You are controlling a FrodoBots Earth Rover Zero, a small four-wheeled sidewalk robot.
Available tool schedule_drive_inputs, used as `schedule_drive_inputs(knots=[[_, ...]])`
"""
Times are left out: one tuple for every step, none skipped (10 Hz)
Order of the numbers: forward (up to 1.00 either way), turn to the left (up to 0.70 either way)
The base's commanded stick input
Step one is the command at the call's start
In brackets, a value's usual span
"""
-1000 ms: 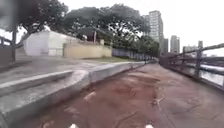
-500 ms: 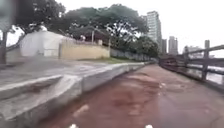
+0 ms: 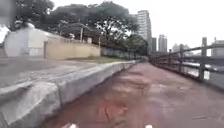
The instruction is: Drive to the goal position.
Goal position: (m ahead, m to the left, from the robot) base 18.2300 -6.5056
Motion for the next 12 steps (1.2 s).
schedule_drive_inputs(knots=[[0.85, -0.32], [0.85, -0.32], [0.85, -0.32], [0.85, -0.32], [0.85, -0.32], [0.85, -0.32], [0.85, -0.32], [0.85, -0.32], [0.85, -0.32], [0.85, -0.32], [0.85, -0.32], [0.85, -0.32]])
